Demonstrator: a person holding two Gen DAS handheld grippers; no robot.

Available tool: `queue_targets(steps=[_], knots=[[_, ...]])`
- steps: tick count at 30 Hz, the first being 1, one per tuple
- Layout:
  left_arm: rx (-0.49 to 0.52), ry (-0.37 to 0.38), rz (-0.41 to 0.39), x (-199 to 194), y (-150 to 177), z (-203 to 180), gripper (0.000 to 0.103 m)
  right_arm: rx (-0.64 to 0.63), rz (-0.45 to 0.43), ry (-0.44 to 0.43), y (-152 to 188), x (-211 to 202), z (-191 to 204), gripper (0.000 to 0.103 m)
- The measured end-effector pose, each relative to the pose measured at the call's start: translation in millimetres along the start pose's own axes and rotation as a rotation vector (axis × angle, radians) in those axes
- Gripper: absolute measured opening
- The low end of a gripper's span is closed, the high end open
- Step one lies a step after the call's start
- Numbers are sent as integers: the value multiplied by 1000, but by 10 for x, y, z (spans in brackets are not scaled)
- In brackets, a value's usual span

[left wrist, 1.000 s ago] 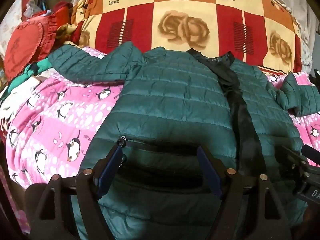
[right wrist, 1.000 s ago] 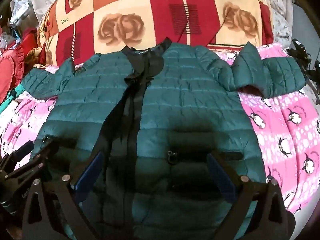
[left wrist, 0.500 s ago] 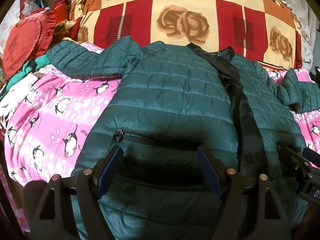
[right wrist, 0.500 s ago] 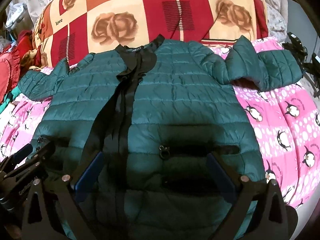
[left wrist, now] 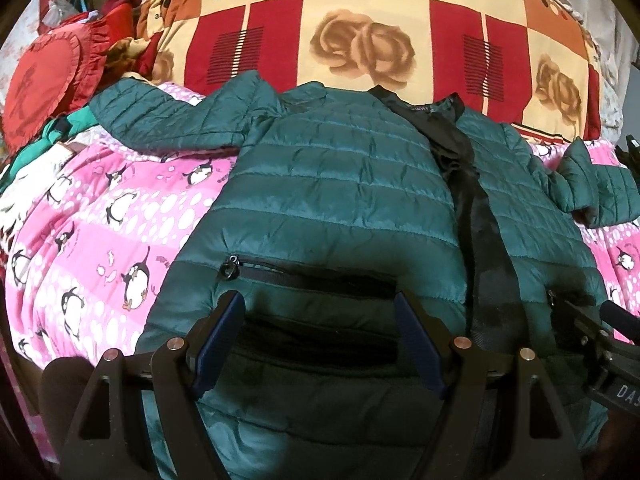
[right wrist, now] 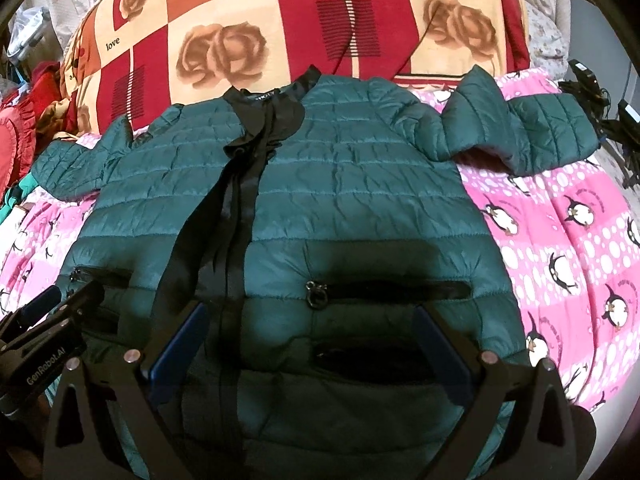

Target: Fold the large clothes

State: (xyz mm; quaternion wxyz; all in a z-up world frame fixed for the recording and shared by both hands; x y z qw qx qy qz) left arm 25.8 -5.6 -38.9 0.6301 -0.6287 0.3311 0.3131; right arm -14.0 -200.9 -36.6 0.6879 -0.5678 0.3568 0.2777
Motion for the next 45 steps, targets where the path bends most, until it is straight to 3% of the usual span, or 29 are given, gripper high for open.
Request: queue_targets(steps=[45], knots=[[1,10,-23,99,33,-56,50,2,38,-18,11,118,-13,103]])
Point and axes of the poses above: each gripper's, at about its wrist camera, not at the fingertips, and x roughly the way its jaws point, z to its left, y to its underside, the point moved 4 cm from there along x, roughly the way its jaws point, and after that the axes turned 4 degrees about x, right-handed, at the moved point
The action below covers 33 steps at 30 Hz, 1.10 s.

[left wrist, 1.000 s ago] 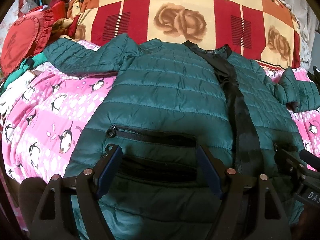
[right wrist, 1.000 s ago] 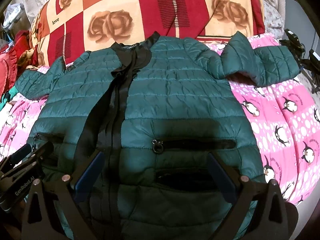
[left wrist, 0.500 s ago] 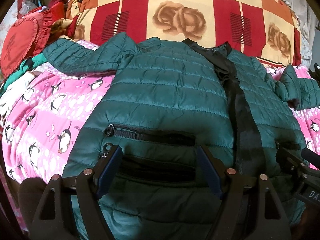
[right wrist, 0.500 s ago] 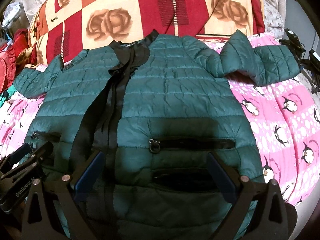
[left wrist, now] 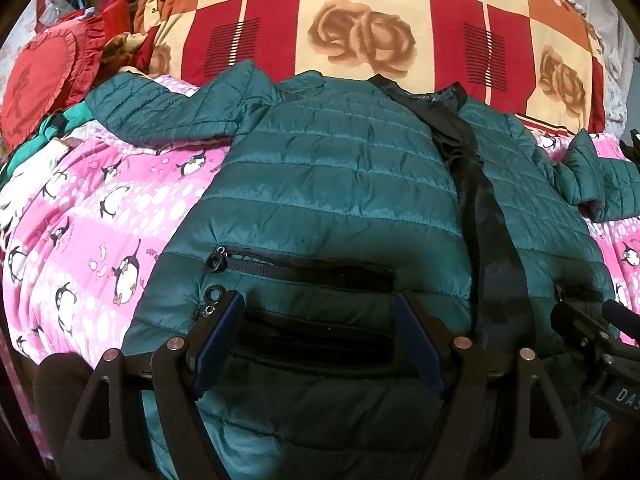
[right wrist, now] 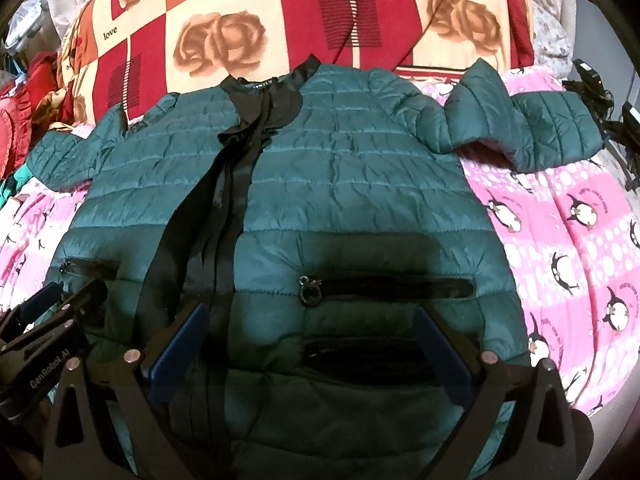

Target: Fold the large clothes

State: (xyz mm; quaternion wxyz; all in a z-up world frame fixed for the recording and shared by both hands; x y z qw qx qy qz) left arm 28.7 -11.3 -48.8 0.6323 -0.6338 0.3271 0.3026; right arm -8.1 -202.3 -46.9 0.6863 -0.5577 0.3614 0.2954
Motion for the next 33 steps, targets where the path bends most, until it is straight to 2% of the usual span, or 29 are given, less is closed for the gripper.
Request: queue_targets(steps=[19,25,33], knots=[[-6,6,-1,36,-66,-19,50,-16,3,-3,-15,43,33,103],[-13,5,-19,29,-156,9,50,19,0,-13,-96,56,6,103],[-12,-20,-28,53,-303,62,50,-22,-10,-7,-242,73,105,103]])
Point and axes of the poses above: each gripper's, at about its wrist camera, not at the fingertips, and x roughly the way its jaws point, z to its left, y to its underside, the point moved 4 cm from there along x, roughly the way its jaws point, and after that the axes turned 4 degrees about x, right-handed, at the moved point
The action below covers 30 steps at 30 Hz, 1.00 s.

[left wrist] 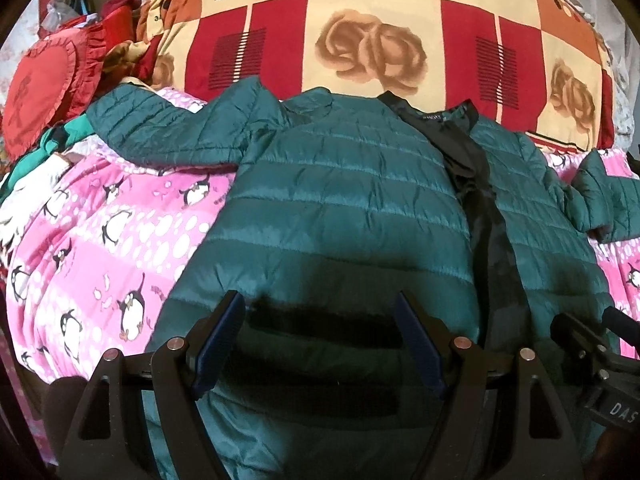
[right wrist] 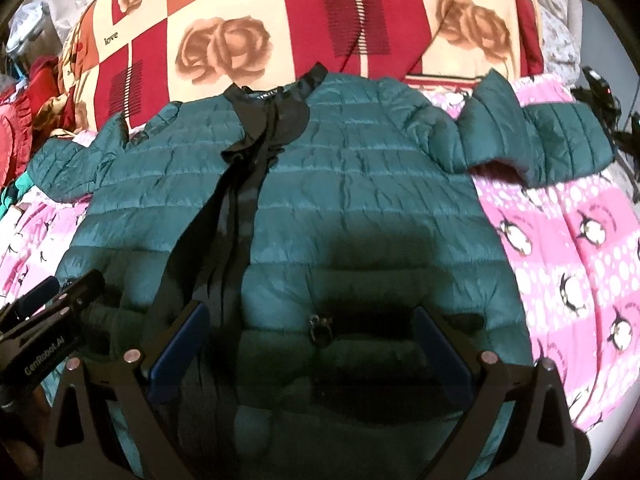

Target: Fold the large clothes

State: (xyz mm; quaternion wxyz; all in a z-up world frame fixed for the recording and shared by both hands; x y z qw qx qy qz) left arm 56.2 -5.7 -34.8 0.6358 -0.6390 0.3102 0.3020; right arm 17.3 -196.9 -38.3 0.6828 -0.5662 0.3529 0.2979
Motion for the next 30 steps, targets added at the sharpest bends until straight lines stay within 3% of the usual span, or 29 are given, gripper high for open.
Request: queue_targets(steps=[30], knots=[[-34,-33,29,299,-340,122,50,-64,4,18,-489,281,165,103]])
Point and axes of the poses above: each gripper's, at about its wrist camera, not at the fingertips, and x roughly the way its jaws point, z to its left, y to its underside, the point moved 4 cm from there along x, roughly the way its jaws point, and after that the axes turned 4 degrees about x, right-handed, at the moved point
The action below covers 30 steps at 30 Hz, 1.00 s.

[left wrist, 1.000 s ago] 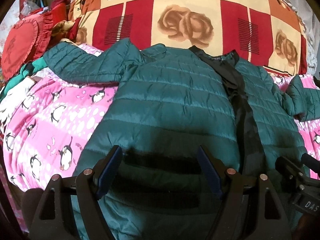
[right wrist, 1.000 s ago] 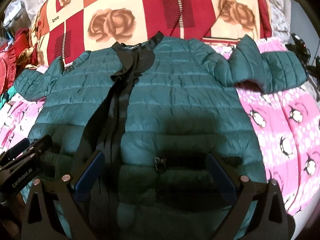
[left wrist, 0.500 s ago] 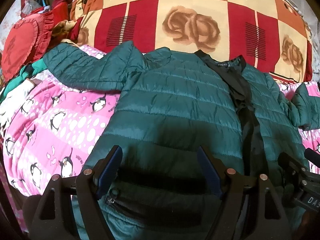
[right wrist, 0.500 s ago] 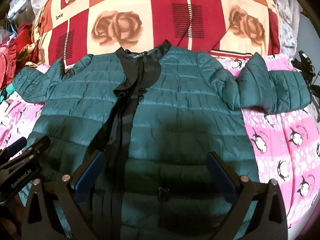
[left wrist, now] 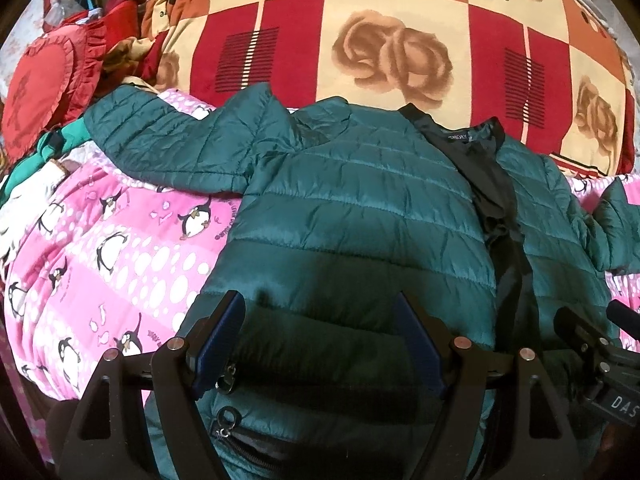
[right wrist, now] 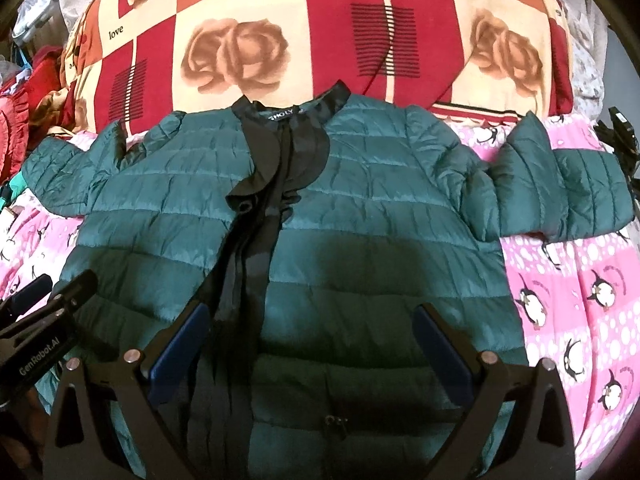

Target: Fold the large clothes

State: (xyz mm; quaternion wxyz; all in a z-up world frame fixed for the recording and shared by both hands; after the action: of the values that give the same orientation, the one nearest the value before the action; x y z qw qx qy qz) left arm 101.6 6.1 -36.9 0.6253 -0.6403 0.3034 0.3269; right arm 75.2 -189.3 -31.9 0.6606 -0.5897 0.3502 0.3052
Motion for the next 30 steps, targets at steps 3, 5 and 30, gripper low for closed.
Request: queue_targets(steps=[3,5,30], knots=[[0,-4,6,31,6,4,50,-4,6,7,-24,40,4,103],[1,-9,7,53,0,3,50,-3,7,11,-43,58,0,103],[-31,-45,-17,283,-427,205,50,53,-3,0,-482,329,4,103]])
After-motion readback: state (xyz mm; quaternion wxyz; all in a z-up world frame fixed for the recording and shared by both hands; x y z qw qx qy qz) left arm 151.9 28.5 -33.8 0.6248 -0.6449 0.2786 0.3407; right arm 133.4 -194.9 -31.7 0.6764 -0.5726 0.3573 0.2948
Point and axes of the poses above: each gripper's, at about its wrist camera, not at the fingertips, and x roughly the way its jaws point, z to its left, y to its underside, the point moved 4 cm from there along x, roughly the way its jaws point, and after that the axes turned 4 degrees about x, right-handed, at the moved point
